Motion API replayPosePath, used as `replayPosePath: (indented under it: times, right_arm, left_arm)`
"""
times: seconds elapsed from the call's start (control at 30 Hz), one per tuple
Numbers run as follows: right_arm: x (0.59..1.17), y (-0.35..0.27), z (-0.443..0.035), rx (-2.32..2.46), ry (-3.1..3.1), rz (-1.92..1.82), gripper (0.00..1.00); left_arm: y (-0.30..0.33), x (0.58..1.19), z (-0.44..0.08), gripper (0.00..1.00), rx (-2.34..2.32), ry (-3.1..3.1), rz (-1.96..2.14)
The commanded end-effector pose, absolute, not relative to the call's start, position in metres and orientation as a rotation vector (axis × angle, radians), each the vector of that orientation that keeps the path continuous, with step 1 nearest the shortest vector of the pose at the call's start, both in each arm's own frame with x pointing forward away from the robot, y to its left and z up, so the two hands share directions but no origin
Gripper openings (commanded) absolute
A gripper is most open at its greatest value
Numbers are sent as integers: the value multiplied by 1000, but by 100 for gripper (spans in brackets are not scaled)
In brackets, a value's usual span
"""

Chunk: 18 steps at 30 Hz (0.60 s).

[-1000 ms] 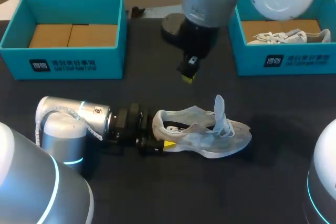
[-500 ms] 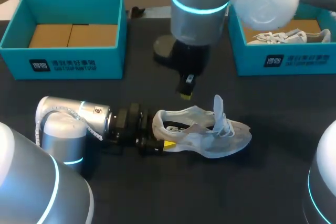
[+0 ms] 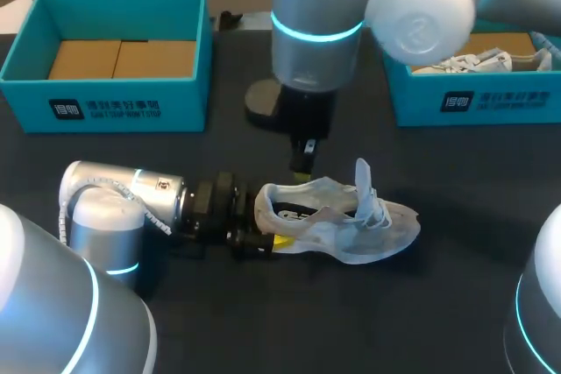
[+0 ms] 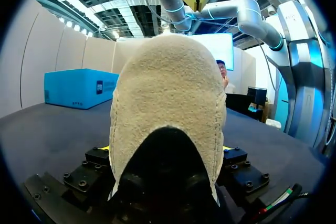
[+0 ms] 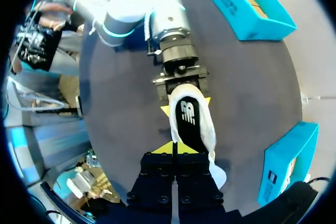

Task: Take the shoe out of the shoebox, open the shoe tongue, remove and reinsert the insole, then place the shoe into the shoebox

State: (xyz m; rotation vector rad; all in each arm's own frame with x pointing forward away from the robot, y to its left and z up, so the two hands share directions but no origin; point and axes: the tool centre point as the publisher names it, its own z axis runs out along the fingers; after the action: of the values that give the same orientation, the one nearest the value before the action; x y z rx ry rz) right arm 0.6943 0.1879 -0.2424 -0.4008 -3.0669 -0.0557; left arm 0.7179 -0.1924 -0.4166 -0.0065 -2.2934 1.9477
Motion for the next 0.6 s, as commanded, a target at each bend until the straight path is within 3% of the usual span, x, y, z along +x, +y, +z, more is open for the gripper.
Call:
replayPosePath:
  times: [0.03,0.6]
  right_arm:
    - [695,208,-272,-388,-3065,-14,0]
    - [698,206,-297,-298,-3114,3,0]
  left_arm:
    - [-192,717,-417,0,-5,-2295,1949]
    - [-192,717,-417,0,-5,-2295,1949]
